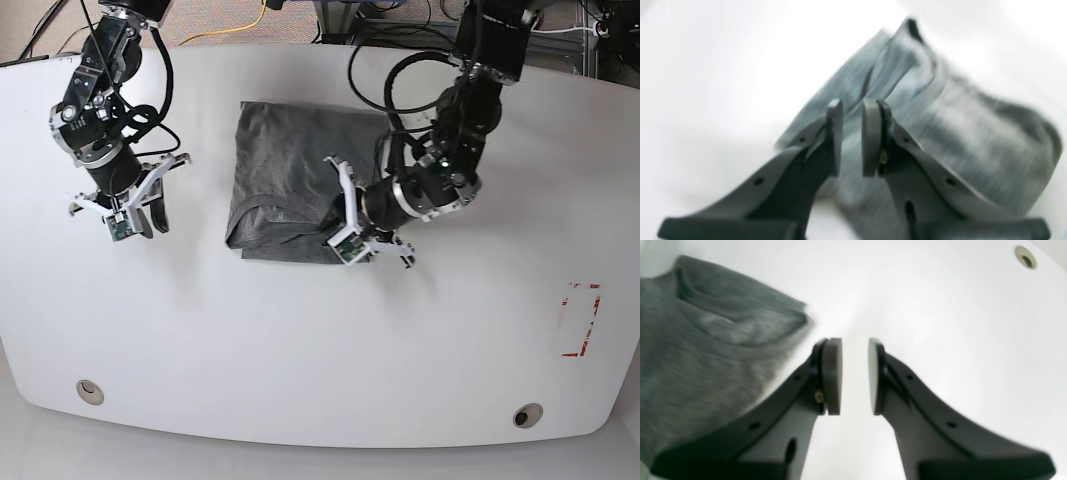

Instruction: Layout the t-shirt on the table in an organized manner, then fold the t-shirt properly

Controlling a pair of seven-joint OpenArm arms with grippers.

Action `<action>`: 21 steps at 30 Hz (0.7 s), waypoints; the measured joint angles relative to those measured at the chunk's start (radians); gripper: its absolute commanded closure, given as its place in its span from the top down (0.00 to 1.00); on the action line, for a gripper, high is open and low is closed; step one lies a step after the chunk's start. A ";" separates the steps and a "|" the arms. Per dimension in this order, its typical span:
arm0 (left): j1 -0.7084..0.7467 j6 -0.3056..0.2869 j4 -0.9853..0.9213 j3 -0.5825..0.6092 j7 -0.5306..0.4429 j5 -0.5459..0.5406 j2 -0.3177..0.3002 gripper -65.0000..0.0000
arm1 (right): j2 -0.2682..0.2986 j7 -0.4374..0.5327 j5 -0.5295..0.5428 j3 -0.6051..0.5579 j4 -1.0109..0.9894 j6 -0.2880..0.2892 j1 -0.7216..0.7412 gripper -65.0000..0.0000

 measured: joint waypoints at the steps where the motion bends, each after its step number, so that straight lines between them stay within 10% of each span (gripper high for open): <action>1: -0.002 0.016 0.004 0.014 -0.001 0.015 0.014 0.15 | 0.011 0.001 -0.001 0.002 0.000 -0.001 -0.001 0.21; 10: 0.016 0.359 -0.019 0.274 -0.129 0.285 0.125 0.15 | 0.025 0.001 0.002 0.014 0.000 0.000 -0.024 0.21; 21: 0.057 0.508 -0.347 0.364 -0.286 0.404 0.199 0.15 | 0.022 0.000 0.003 0.069 -0.002 -0.003 -0.024 0.21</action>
